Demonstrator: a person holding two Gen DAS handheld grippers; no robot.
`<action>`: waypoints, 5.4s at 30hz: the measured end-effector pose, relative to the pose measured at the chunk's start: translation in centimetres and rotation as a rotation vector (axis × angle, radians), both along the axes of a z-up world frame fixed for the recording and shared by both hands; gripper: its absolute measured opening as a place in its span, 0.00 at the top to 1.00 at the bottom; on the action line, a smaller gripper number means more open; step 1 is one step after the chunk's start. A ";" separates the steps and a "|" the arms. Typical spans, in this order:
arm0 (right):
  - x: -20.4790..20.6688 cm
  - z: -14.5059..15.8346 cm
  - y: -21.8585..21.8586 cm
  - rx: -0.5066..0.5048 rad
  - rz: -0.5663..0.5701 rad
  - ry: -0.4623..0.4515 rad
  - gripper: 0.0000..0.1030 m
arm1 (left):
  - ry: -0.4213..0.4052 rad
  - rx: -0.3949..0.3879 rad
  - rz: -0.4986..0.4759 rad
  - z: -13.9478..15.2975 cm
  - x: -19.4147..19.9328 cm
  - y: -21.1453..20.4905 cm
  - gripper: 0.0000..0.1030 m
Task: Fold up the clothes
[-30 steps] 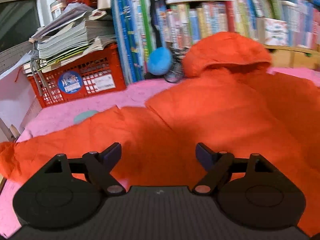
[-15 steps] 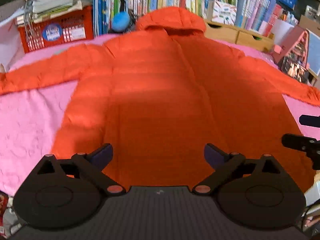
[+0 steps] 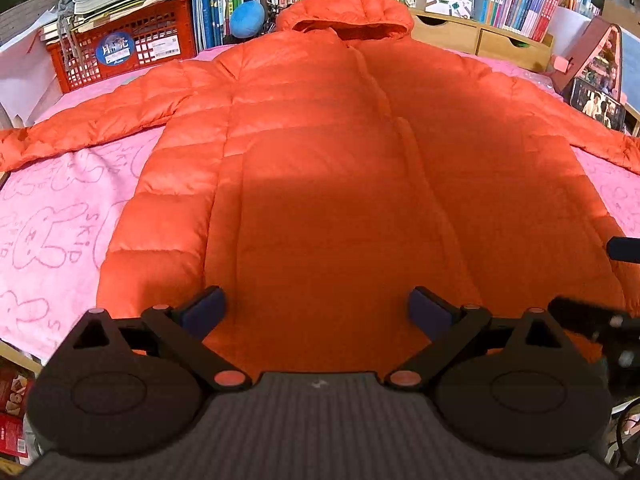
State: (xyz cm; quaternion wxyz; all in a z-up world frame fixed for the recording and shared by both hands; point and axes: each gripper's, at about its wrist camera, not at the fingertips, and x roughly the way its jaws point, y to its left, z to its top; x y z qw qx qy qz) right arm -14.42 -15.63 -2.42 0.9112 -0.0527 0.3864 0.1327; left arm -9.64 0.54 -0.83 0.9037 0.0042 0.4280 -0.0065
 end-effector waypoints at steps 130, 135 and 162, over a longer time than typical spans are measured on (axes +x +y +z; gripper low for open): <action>1.3 3.3 -16.7 0.223 -0.425 -0.289 0.00 | -0.032 0.102 -0.077 4.6 1.9 -0.2 0.00; 5.6 1.4 -25.8 0.426 -0.740 -0.316 0.00 | -0.110 0.042 -0.085 5.2 6.6 -1.1 0.00; 17.2 -3.5 -36.3 0.331 -1.054 -0.284 0.09 | -0.163 0.039 -0.001 -2.5 18.0 -2.6 0.00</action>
